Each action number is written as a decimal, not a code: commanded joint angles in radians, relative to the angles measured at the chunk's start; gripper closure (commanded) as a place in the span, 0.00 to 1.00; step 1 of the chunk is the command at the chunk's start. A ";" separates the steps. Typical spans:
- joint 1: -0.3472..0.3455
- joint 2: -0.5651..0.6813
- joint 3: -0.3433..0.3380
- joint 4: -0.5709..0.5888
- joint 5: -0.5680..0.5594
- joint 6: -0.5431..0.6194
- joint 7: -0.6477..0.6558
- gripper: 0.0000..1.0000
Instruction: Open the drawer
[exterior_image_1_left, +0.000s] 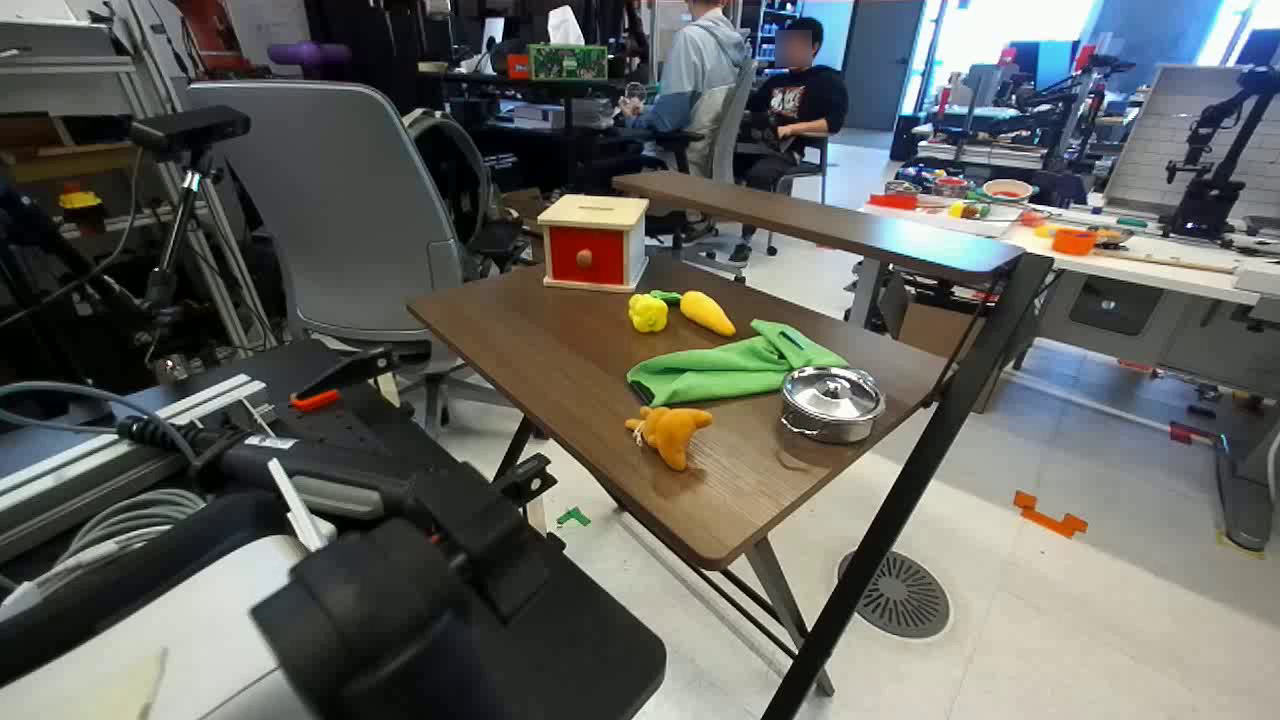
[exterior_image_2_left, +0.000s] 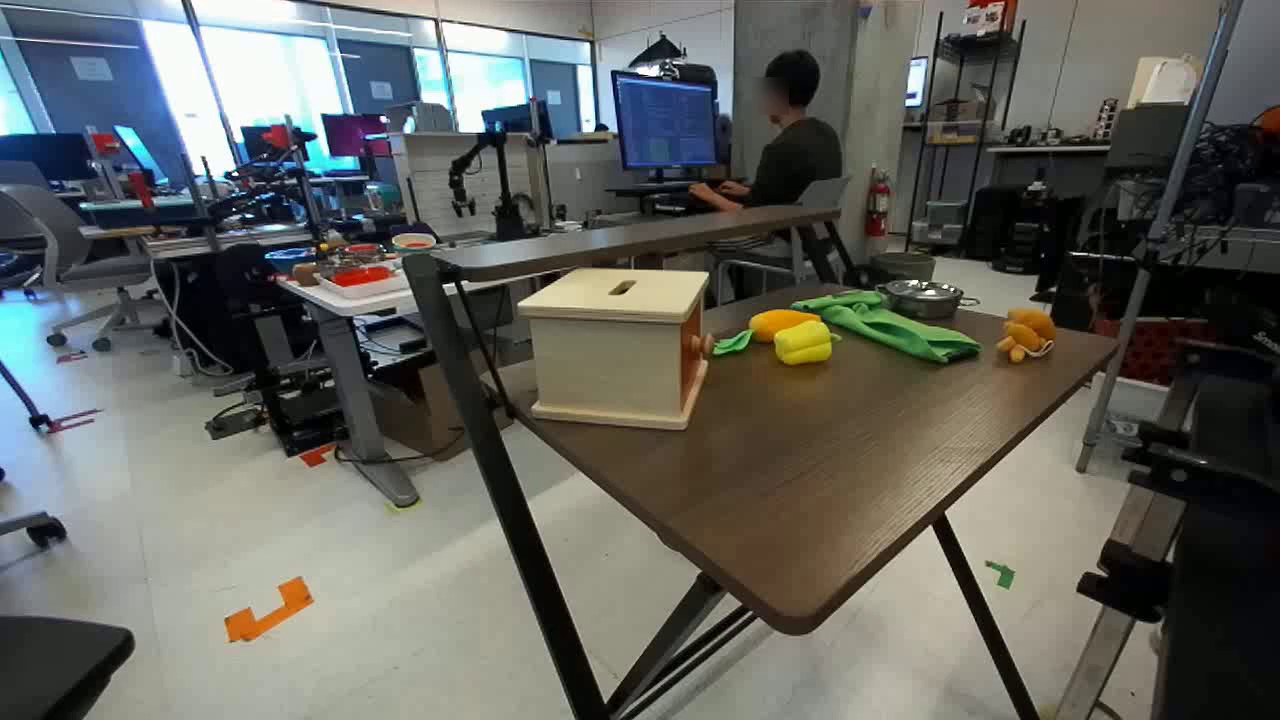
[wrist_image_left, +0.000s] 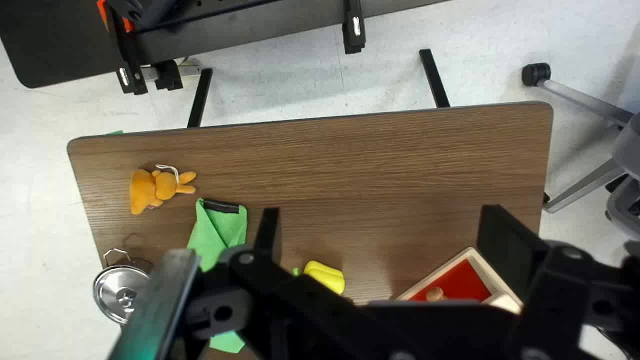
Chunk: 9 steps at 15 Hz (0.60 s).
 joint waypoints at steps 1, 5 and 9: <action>0.023 0.002 -0.022 0.002 -0.006 -0.002 0.005 0.00; 0.023 0.001 -0.022 0.005 -0.006 -0.002 0.005 0.00; 0.021 0.037 -0.034 0.000 -0.008 0.052 -0.027 0.00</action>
